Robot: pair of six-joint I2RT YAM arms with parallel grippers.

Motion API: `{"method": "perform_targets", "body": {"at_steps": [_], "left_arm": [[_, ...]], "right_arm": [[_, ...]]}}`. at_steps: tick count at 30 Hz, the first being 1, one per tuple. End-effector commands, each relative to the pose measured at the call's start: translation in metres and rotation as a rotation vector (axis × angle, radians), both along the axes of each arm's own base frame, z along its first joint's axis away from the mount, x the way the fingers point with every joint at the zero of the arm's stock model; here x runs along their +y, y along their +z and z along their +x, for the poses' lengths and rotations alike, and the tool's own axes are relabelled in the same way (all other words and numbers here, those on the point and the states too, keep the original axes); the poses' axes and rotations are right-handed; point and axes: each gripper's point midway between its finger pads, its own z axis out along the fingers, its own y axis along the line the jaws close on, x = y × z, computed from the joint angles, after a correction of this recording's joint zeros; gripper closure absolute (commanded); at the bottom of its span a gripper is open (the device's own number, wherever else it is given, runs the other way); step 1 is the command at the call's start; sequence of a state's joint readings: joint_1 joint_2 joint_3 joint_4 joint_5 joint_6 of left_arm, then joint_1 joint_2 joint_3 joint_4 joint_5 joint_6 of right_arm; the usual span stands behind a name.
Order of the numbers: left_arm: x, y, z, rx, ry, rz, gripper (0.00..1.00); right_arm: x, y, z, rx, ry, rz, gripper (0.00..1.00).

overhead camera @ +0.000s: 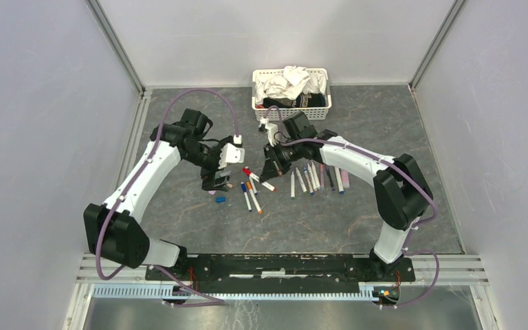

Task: Open the pen caps

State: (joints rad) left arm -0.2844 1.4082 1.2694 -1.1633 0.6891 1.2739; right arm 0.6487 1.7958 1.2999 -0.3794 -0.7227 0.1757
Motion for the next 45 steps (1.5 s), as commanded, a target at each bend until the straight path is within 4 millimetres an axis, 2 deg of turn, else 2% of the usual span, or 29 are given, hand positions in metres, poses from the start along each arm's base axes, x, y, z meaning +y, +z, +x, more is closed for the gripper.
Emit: {"method": "perform_targets", "body": {"at_steps": [1,3,6,8,16,19,22,26,27,28,29,30,33,37,38,40,42,45], "left_arm": [[-0.018,0.013,-0.002,-0.155,-0.117,-0.024,0.0],[-0.025,0.011,-0.005,-0.175,-0.145,-0.009,0.01],[-0.032,0.001,-0.012,-0.174,-0.187,0.028,0.12],[-0.033,-0.007,-0.015,-0.168,-0.203,0.052,0.15],[-0.038,-0.017,-0.015,-0.153,-0.217,0.069,0.28],[-0.038,-0.018,-0.014,-0.151,-0.218,0.072,0.38],[-0.041,-0.019,-0.015,-0.147,-0.226,0.061,0.54],[-0.043,-0.018,-0.019,-0.147,-0.238,0.052,0.69],[-0.043,-0.017,-0.02,-0.15,-0.242,0.056,0.74],[-0.041,-0.017,-0.02,-0.152,-0.244,0.064,0.81],[-0.04,-0.017,-0.02,-0.154,-0.248,0.074,0.9],[-0.039,-0.017,-0.019,-0.155,-0.248,0.084,0.96],[-0.036,-0.016,-0.02,-0.154,-0.256,0.098,0.98],[-0.036,-0.014,-0.022,-0.152,-0.272,0.105,0.98],[-0.035,-0.014,-0.022,-0.152,-0.276,0.11,0.98],[-0.033,-0.015,-0.025,-0.15,-0.294,0.121,0.98],[-0.029,-0.017,-0.025,-0.155,-0.3,0.141,0.98],[-0.02,-0.024,-0.025,-0.168,-0.31,0.187,0.98]], "right_arm": [[0.01,0.031,-0.039,0.086,0.155,0.163,1.0],[0.011,0.032,-0.044,0.101,0.178,0.186,1.0],[0.013,0.034,-0.053,0.12,0.206,0.208,1.0],[0.014,0.035,-0.057,0.125,0.22,0.217,1.0],[0.018,0.039,-0.061,0.149,0.238,0.255,1.0],[0.02,0.041,-0.061,0.155,0.239,0.267,1.0],[0.024,0.045,-0.061,0.165,0.24,0.294,1.0],[0.029,0.047,-0.059,0.176,0.233,0.308,1.0],[0.029,0.045,-0.058,0.183,0.23,0.305,0.98],[0.03,0.042,-0.057,0.185,0.226,0.301,0.89],[0.031,0.039,-0.056,0.188,0.216,0.29,0.76],[0.032,0.036,-0.055,0.194,0.212,0.284,0.69],[0.041,0.029,-0.058,0.21,0.231,0.261,0.56],[0.057,0.023,-0.058,0.229,0.263,0.244,0.52],[0.06,0.021,-0.058,0.236,0.272,0.237,0.53],[0.064,0.019,-0.056,0.243,0.276,0.231,0.61],[0.064,0.018,-0.055,0.248,0.27,0.227,0.8],[0.057,0.014,-0.057,0.242,0.263,0.212,1.0]]}}
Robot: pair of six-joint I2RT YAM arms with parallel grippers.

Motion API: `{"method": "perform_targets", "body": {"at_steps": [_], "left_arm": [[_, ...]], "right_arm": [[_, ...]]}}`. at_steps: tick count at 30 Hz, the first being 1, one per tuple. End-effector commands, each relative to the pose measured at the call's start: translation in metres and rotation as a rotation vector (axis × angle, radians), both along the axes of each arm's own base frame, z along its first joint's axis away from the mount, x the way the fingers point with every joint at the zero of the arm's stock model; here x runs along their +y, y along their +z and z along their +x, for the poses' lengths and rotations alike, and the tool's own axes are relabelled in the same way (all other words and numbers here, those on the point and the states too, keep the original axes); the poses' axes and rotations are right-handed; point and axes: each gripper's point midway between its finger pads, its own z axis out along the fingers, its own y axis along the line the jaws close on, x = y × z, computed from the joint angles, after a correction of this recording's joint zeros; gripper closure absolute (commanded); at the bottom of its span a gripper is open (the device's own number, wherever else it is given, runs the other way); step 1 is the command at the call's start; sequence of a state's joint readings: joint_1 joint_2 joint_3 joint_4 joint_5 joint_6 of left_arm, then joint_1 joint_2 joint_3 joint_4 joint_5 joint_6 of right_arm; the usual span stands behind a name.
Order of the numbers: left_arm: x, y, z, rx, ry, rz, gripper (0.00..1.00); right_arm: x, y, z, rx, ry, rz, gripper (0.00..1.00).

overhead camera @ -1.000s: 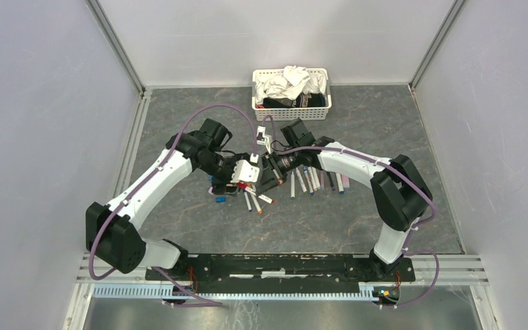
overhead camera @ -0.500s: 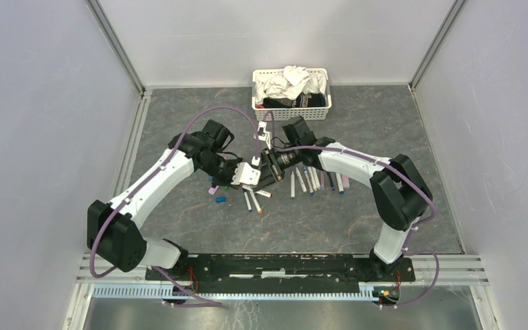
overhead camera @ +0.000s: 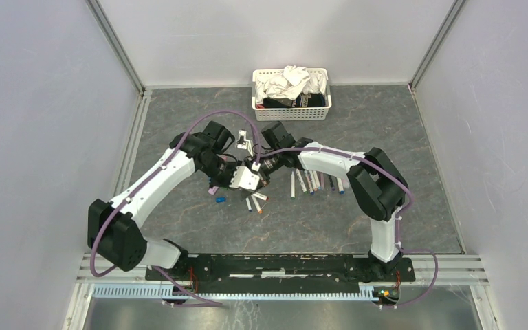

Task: Open the pen caps

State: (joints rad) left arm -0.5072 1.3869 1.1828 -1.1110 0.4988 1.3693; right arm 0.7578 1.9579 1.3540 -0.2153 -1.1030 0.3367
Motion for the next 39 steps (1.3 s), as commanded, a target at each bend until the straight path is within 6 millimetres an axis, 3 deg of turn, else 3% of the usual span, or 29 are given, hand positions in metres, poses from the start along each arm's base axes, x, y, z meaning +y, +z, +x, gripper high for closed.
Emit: {"method": "perform_targets", "body": {"at_steps": [1,4,11,16,18,20,24,27,30,34,39], "left_arm": [[0.004,0.002,0.001,-0.06,-0.063,0.027,0.98],[0.016,-0.003,0.009,-0.108,-0.045,0.079,0.98],[0.049,0.016,0.049,-0.157,0.038,0.092,0.98],[0.075,0.018,0.073,-0.203,0.093,0.112,0.98],[0.075,0.012,0.078,-0.197,0.129,0.101,0.98],[0.072,0.001,0.08,-0.164,0.172,0.08,0.98],[0.057,-0.024,0.081,-0.044,0.307,0.005,0.98],[0.052,-0.044,0.084,0.036,0.401,-0.012,0.95],[0.052,-0.062,0.087,0.09,0.468,-0.005,0.92],[0.05,-0.082,0.096,0.115,0.554,-0.01,0.91],[0.052,-0.095,0.099,0.132,0.615,-0.002,0.81]], "right_arm": [[-0.006,0.0,0.009,-0.04,-0.033,-0.015,1.0],[-0.021,-0.008,0.002,-0.037,-0.045,-0.034,1.0],[-0.055,-0.028,-0.015,-0.025,-0.075,-0.077,1.0],[-0.075,-0.033,-0.015,-0.049,-0.12,-0.109,1.0],[-0.083,-0.034,-0.002,-0.084,-0.181,-0.151,1.0],[-0.1,-0.046,0.027,-0.147,-0.287,-0.271,1.0],[-0.149,-0.066,0.089,-0.256,-0.574,-0.521,1.0],[-0.181,-0.069,0.119,-0.332,-0.736,-0.633,1.0],[-0.2,-0.067,0.138,-0.365,-0.846,-0.665,1.0],[-0.21,-0.068,0.157,-0.403,-0.907,-0.714,1.0],[-0.23,-0.072,0.168,-0.428,-0.976,-0.768,1.0]]}}
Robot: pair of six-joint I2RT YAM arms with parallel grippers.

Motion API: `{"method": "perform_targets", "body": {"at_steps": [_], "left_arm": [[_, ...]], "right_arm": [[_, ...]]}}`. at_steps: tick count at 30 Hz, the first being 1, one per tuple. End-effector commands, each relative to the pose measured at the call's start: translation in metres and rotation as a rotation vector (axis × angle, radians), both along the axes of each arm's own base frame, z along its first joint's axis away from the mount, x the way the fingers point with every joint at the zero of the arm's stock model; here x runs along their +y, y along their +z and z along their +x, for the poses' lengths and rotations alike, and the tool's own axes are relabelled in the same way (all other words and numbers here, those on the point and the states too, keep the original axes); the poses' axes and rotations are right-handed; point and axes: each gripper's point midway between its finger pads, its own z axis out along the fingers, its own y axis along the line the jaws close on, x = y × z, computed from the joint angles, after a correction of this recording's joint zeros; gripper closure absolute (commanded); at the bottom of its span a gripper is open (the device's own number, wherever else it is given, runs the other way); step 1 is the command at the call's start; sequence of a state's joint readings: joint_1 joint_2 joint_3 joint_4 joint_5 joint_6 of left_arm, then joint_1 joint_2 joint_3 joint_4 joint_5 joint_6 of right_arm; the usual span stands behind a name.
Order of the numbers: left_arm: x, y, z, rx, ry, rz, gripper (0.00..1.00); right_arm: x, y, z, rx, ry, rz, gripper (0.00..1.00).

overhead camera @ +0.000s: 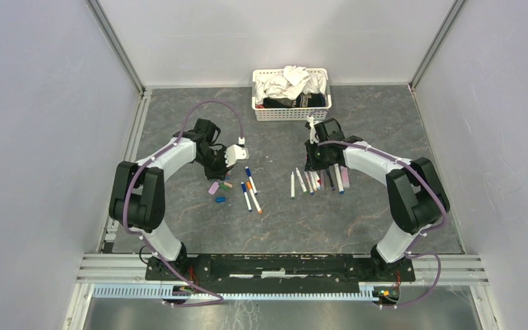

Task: Open the pen caps

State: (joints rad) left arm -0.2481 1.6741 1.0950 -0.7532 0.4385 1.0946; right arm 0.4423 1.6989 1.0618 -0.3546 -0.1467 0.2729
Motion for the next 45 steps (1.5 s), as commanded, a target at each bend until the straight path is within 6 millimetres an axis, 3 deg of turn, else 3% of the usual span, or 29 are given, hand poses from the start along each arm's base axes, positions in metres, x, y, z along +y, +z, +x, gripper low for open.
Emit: {"method": "perform_targets", "body": {"at_steps": [1,4,8,12,15,16,17,23,28,34,37,40,45], "left_arm": [[-0.005,-0.002,0.014,-0.014,0.112,-0.037,0.79],[-0.004,-0.001,0.013,-0.013,0.117,-0.033,0.73],[-0.007,0.008,0.01,-0.015,0.115,-0.057,0.56],[-0.011,0.03,0.008,-0.03,0.112,-0.089,0.49],[-0.015,0.054,0.009,-0.056,0.111,-0.12,0.35],[-0.017,0.063,0.009,-0.057,0.112,-0.131,0.14],[-0.019,0.072,0.008,-0.058,0.108,-0.142,0.02],[-0.024,0.148,0.013,-0.102,0.177,-0.202,0.0],[-0.025,0.199,0.01,-0.19,0.162,-0.24,0.0],[-0.016,0.226,0.019,-0.349,0.255,-0.271,0.0],[0.002,0.225,0.037,-0.428,0.391,-0.243,0.0],[0.022,0.222,0.048,-0.43,0.474,-0.237,0.0],[0.023,0.201,0.042,-0.331,0.447,-0.2,0.0]], "right_arm": [[-0.021,0.013,0.031,-0.096,-0.109,-0.069,1.0],[-0.026,0.003,0.033,-0.088,-0.121,-0.106,0.99],[-0.029,-0.009,0.033,-0.068,-0.13,-0.121,0.92],[-0.033,-0.013,0.034,-0.075,-0.149,-0.14,0.89],[-0.033,-0.013,0.037,-0.079,-0.157,-0.146,0.83],[-0.034,-0.014,0.037,-0.077,-0.157,-0.151,0.82],[-0.034,-0.015,0.037,-0.075,-0.157,-0.153,0.81],[-0.038,-0.015,0.032,-0.071,-0.166,-0.164,0.69],[-0.04,-0.004,0.031,-0.094,-0.182,-0.153,0.66],[-0.036,0.028,0.033,-0.178,-0.192,-0.144,0.64],[-0.015,0.046,0.029,-0.238,-0.133,-0.144,0.61],[0.029,0.057,0.015,-0.273,-0.013,-0.118,0.55],[0.109,0.052,-0.017,-0.272,0.185,-0.049,0.52]]}}
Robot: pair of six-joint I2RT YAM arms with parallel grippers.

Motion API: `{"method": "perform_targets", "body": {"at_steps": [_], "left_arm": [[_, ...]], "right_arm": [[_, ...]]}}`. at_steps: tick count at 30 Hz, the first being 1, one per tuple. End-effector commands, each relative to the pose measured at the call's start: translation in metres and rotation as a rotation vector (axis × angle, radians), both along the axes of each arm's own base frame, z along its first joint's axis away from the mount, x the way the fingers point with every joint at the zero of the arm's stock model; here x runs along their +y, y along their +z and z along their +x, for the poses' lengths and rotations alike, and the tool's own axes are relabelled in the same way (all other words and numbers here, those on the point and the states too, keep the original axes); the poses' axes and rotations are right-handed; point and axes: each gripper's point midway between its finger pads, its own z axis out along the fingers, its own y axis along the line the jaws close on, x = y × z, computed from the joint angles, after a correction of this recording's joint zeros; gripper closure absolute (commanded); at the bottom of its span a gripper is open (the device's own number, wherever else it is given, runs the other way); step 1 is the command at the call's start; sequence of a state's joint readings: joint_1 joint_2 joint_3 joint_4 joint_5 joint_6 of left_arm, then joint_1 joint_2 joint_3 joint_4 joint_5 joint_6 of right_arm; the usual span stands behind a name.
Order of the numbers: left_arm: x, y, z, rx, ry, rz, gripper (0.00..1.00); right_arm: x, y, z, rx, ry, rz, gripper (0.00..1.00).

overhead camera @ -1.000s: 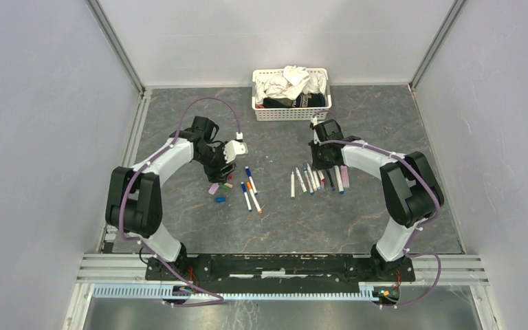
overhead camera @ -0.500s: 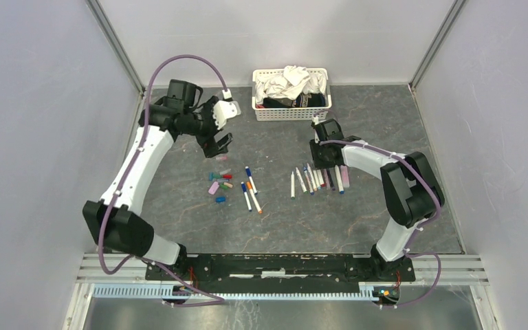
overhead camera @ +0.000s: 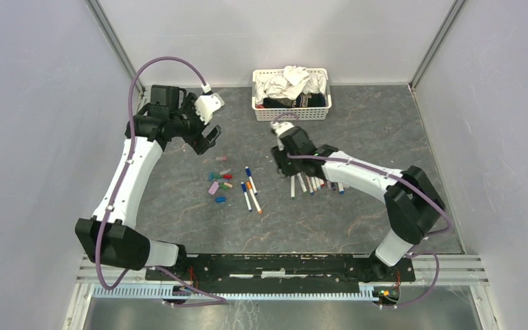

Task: Open the pen caps

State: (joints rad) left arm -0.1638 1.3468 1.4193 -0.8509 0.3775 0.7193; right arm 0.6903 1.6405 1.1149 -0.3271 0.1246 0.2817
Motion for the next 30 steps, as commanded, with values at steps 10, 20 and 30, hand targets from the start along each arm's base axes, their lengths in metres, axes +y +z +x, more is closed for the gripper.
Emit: {"method": "perform_targets", "body": {"at_steps": [10,20,30], "left_arm": [[-0.005,-0.024,-0.018,0.141,-0.001,-0.089,0.0],[0.005,-0.026,-0.018,0.2,0.03,-0.171,0.0],[0.007,-0.03,-0.021,0.204,0.035,-0.163,0.0]], "right_arm": [[0.128,-0.013,0.008,-0.014,0.198,-0.002,0.53],[0.143,-0.054,0.021,0.028,0.197,-0.053,0.61],[0.127,-0.071,0.017,0.041,0.188,-0.119,0.61]]}}
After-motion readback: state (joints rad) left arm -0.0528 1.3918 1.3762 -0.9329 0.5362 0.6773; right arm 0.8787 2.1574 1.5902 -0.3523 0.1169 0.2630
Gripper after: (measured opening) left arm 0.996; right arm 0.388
